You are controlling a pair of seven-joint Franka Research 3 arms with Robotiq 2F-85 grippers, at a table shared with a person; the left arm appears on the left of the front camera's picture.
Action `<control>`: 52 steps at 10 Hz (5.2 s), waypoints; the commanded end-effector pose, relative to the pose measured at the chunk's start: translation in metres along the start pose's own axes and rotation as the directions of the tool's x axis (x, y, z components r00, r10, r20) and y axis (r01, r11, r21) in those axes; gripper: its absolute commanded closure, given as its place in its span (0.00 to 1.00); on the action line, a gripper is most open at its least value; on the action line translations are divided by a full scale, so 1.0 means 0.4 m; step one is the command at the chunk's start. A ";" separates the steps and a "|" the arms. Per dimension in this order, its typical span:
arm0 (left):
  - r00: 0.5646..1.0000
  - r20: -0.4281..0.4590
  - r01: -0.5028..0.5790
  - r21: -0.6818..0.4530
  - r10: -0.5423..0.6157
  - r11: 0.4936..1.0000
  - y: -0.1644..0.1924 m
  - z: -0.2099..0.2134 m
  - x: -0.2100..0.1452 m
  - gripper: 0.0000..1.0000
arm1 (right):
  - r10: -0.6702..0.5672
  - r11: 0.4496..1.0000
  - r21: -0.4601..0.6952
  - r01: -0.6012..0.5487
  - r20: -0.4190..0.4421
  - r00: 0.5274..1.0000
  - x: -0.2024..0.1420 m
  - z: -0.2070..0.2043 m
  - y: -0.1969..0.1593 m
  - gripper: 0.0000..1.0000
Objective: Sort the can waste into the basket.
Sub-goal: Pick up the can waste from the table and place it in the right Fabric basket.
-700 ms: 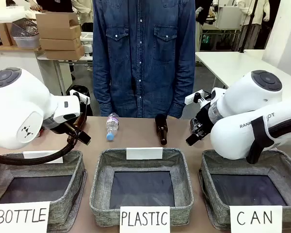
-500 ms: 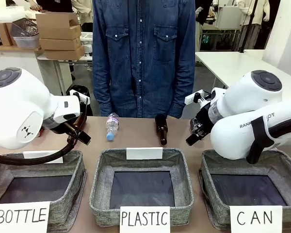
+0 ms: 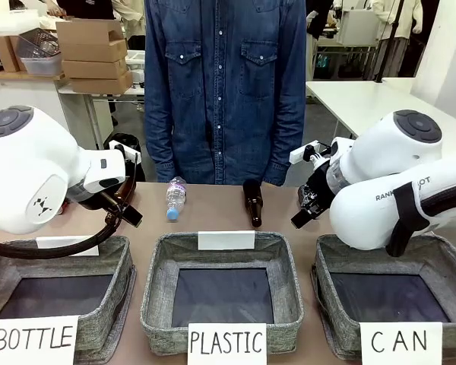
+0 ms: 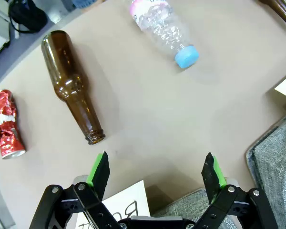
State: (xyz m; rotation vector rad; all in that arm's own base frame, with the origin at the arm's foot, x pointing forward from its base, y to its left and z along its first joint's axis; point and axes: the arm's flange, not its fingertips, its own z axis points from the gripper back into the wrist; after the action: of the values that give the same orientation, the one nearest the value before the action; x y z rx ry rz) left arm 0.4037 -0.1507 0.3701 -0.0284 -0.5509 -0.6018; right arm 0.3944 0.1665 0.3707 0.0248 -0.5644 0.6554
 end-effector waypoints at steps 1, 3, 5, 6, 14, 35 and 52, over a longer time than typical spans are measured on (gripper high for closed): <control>1.000 0.000 0.000 0.000 0.000 1.000 0.000 0.000 0.000 0.00 | 0.000 1.000 0.000 0.000 0.000 1.000 0.000 0.000 0.000 0.00; 1.000 0.000 0.000 0.000 0.000 1.000 0.000 0.000 0.000 0.00 | 0.000 1.000 0.000 0.000 0.000 1.000 0.000 0.000 0.000 0.00; 1.000 -0.027 0.013 0.002 -0.013 1.000 -0.003 0.103 0.015 0.00 | -0.009 0.989 0.147 0.005 0.028 1.000 0.017 0.099 -0.011 0.00; 0.987 -0.155 -0.058 -0.050 0.050 0.997 -0.013 0.228 0.023 0.00 | -0.067 0.986 0.153 0.066 -0.004 0.998 0.025 0.222 -0.022 0.00; 0.990 0.025 0.141 -0.336 -0.141 0.931 -0.042 0.565 -0.036 0.00 | -0.099 0.934 0.353 0.061 0.088 0.991 -0.004 0.518 -0.030 0.00; 0.735 -0.066 -0.339 -0.898 0.675 0.281 0.437 0.491 -0.396 0.00 | -0.593 0.472 0.651 0.594 -0.264 0.761 -0.122 0.515 -0.414 0.00; 0.735 -0.066 -0.339 -0.898 0.675 0.281 0.437 0.491 -0.396 0.00 | -0.605 0.599 0.642 0.479 -0.030 0.796 -0.265 0.661 -0.463 0.00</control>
State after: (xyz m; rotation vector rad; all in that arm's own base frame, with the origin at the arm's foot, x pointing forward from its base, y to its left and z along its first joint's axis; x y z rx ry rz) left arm 0.2952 0.1129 0.4804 -1.3192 -0.4438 -0.1192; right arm 0.2848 -0.1097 0.5784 0.9032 -0.4229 0.1401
